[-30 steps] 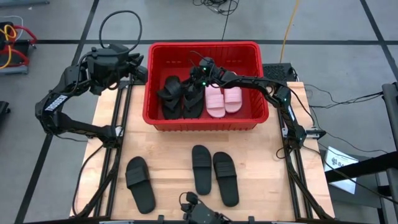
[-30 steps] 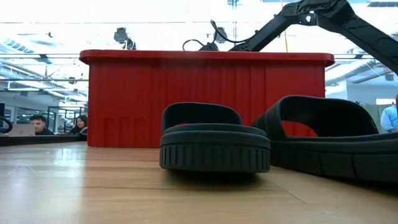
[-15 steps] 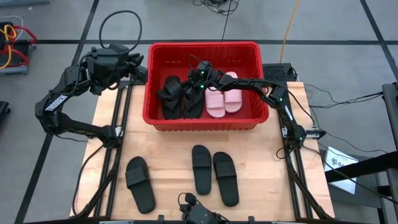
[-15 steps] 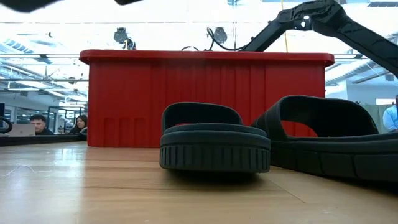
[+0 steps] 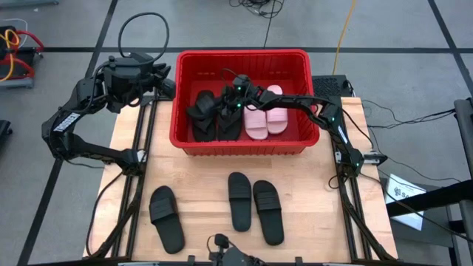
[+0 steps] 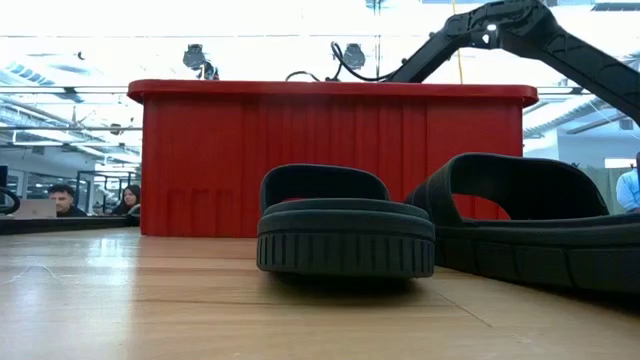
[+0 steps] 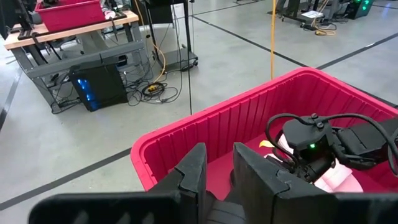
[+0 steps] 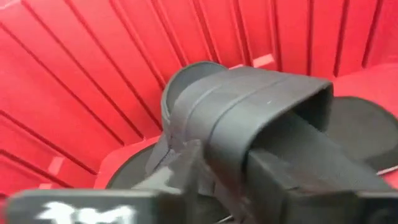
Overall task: Pick and place slides into bin
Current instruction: Put the black slide into the red bin
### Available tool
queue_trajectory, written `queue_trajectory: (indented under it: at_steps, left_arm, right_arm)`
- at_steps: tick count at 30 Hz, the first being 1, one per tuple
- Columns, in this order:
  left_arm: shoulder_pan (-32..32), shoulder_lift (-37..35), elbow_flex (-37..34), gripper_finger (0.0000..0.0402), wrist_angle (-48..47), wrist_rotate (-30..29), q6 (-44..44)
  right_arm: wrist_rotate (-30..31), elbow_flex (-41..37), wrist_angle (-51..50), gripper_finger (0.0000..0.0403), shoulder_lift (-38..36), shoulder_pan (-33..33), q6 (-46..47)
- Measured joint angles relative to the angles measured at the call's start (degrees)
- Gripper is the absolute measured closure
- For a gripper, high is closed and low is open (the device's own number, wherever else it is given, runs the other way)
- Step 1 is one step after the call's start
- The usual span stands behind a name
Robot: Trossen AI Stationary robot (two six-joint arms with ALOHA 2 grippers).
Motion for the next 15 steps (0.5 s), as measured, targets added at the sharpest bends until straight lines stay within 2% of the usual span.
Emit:
queue_trajectory:
  at_steps: [3, 4, 11, 15]
  left_arm:
    - [0.0, 0.0, 0.0, 0.0325, 0.0, 0.0, 1.1]
    - [0.0, 0.0, 0.0, 0.0325, 0.0, 0.0, 1.3]
    - [0.0, 0.0, 0.0, 0.0325, 0.0, 0.0, 1.4]
    - [0.0, 0.0, 0.0, 0.0325, 0.0, 0.0, 1.4]
  right_arm:
    - [1.6, 0.0, 0.1, 0.0375, 0.0, 0.7, -1.8]
    - [1.7, 0.0, 0.0, 0.0387, 0.0, 0.9, -2.1]
    - [2.0, 0.0, -1.0, 0.0398, -0.6, 0.7, -2.6]
    - [2.0, 0.0, -3.9, 0.04, -3.6, 0.2, -8.0]
